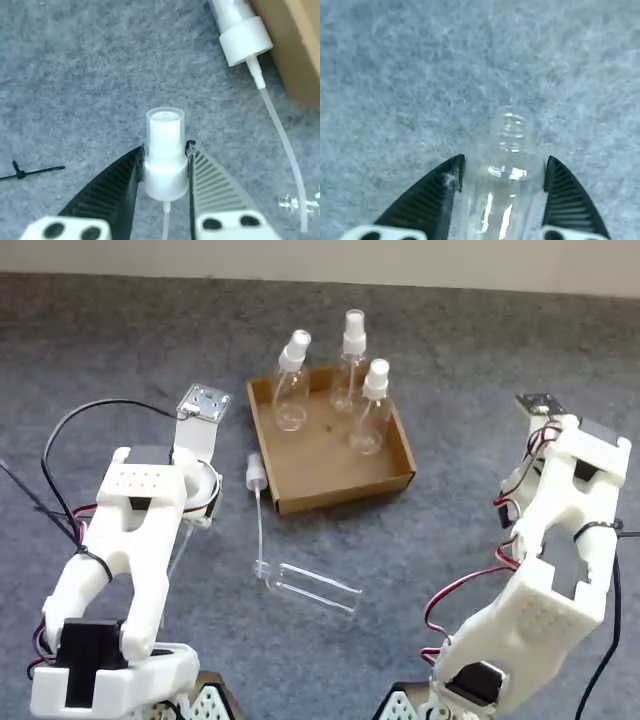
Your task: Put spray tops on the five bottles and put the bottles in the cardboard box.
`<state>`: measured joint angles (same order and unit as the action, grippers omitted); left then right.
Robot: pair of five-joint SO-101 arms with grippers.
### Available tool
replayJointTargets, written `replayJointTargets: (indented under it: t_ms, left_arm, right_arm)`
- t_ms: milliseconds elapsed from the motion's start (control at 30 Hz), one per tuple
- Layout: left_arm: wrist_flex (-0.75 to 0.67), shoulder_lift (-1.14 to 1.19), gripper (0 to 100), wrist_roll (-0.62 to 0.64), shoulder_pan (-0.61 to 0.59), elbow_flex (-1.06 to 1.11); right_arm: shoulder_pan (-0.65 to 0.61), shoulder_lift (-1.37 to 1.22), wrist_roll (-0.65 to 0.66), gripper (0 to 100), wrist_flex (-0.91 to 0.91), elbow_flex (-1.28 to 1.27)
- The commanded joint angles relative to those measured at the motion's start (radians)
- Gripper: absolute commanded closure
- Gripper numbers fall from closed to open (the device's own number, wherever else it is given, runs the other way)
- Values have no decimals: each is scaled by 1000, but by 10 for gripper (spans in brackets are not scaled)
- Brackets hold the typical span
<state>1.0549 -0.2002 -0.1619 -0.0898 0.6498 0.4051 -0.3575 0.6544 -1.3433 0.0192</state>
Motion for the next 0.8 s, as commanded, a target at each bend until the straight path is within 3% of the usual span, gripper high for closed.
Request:
replayJointTargets:
  t_ms: [0,233,333,500,767]
  left_arm:
    - [-15,-39,976,9,19,-4]
    - [-14,-41,977,11,19,-13]
    - [-9,-41,977,11,19,-42]
    - [26,-41,979,14,18,-153]
    - [252,-70,979,14,18,-438]
  right_arm:
    - [10,16,31,803,-13,47]
    - [10,28,29,993,-28,19]
    - [4,76,15,994,-88,56]
    - [-27,280,-150,994,-124,119]
    - [-315,745,-379,994,-97,-8]
